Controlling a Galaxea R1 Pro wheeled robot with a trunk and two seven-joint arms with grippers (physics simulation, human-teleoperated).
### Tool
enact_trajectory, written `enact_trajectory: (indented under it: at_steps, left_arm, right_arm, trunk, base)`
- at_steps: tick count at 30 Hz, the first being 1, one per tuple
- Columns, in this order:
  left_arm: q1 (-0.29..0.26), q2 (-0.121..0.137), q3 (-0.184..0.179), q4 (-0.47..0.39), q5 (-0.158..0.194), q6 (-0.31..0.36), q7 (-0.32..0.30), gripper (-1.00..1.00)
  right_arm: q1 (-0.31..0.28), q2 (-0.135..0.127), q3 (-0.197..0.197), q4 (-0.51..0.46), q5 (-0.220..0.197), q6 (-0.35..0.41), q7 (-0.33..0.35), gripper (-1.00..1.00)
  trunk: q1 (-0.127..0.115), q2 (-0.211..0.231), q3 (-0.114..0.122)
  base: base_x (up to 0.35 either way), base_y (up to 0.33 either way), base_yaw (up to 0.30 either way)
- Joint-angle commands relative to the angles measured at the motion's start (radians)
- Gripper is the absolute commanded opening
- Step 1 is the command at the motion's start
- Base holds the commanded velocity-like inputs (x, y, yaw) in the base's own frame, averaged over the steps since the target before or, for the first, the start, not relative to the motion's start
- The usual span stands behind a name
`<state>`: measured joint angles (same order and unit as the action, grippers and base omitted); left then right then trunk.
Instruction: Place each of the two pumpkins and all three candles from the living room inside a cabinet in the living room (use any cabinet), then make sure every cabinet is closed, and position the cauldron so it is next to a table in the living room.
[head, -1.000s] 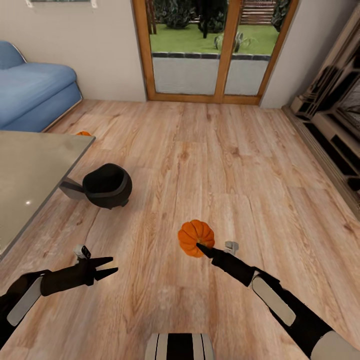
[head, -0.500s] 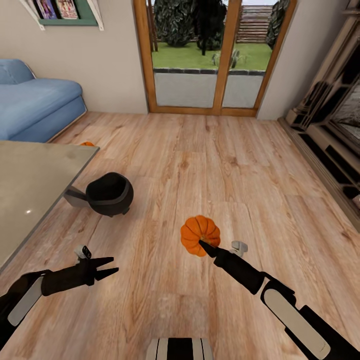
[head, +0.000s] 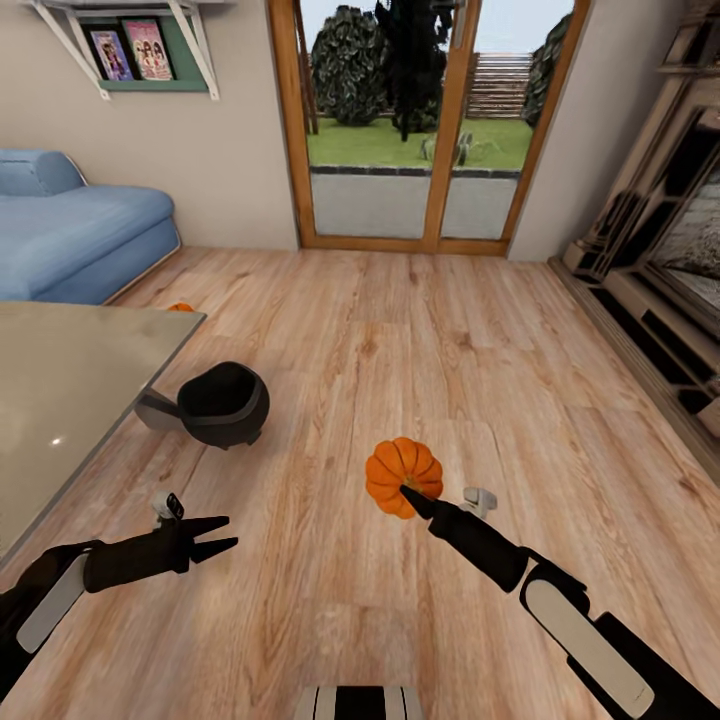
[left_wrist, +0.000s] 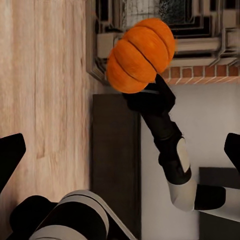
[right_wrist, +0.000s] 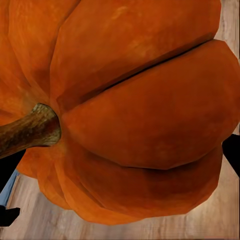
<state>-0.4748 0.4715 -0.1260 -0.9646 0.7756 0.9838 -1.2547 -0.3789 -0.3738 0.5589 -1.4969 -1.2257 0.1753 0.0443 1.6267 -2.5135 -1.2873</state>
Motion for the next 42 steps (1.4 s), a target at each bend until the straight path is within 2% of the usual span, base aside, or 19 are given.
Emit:
enact_trajectory:
  at_steps: [1, 16, 25, 29, 42]
  left_arm:
    - [-0.001, 0.001, -0.003, 0.001, 0.004, 0.007, -0.002, 1.0]
    - [-0.001, 0.0, -0.003, 0.001, 0.002, 0.007, 0.0, 1.0]
    - [-0.001, 0.0, -0.003, 0.0, 0.003, 0.007, -0.002, 1.0]
    - [-0.001, 0.0, -0.003, 0.0, 0.002, 0.007, 0.0, 1.0]
    - [-0.001, -0.001, -0.012, 0.001, 0.001, 0.007, 0.001, 1.0]
  right_arm:
    - [-0.001, -0.001, 0.001, 0.005, -0.009, 0.001, 0.0, -1.0]
    - [-0.001, 0.001, -0.001, 0.086, -0.011, 0.002, 0.012, -1.0]
    - [-0.001, 0.001, -0.009, 0.096, -0.013, -0.001, 0.013, -1.0]
    - [-0.001, 0.001, -0.022, 0.115, -0.013, -0.01, 0.015, -1.0]
    - [-0.001, 0.0, -0.026, 0.134, -0.017, -0.006, 0.017, -1.0]
  trunk:
    - [-0.001, 0.0, 0.003]
    - [-0.007, 0.003, 0.06]
    - [-0.007, 0.003, 0.052]
    - [-0.007, 0.003, 0.051]
    - [-0.007, 0.003, 0.051]
  base:
    - [0.0, 0.0, 0.0]
    - [0.0, 0.0, -0.006]
    - [0.013, -0.015, -0.128]
    - [0.192, -0.219, -0.029]
    - [0.228, -0.251, -0.001]
